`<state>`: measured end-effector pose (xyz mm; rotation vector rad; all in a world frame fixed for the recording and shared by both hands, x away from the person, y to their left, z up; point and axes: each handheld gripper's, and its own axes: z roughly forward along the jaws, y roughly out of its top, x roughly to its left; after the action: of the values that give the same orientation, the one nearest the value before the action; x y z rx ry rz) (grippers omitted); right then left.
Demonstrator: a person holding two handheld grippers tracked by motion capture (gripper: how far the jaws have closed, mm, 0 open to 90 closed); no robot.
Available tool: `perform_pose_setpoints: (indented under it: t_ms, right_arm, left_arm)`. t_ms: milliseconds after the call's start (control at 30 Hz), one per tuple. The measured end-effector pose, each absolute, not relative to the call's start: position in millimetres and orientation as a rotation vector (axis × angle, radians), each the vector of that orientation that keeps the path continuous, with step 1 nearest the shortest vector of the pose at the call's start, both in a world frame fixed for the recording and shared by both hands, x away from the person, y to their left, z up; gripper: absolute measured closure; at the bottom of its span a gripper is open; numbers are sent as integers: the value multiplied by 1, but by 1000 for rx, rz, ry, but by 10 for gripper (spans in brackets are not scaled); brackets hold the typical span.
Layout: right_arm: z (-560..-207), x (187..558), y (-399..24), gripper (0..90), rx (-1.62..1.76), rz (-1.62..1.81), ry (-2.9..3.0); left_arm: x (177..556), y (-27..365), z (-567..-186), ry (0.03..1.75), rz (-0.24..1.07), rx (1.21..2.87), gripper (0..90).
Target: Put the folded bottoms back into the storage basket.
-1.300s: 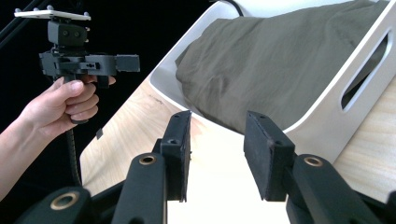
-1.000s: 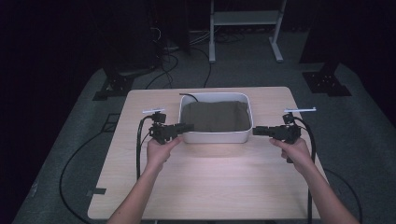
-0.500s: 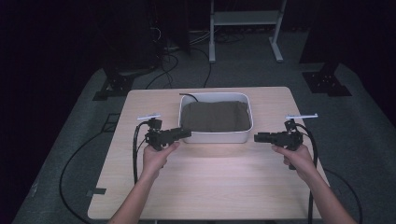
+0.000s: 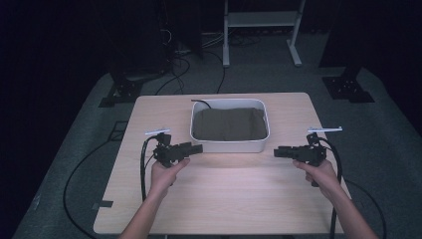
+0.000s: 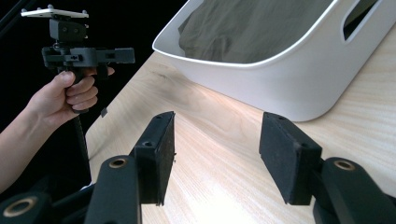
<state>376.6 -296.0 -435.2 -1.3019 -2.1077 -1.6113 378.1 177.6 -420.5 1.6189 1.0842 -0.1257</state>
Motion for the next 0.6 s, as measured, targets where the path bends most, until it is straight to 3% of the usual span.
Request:
perform_pose_setpoints:
  t_ms: [600]
  right_arm:
    - [-447,360,-301,394,-1296,-1585,-2119]
  left_arm:
    - [362,188,-433,1087,-124,1611,136]
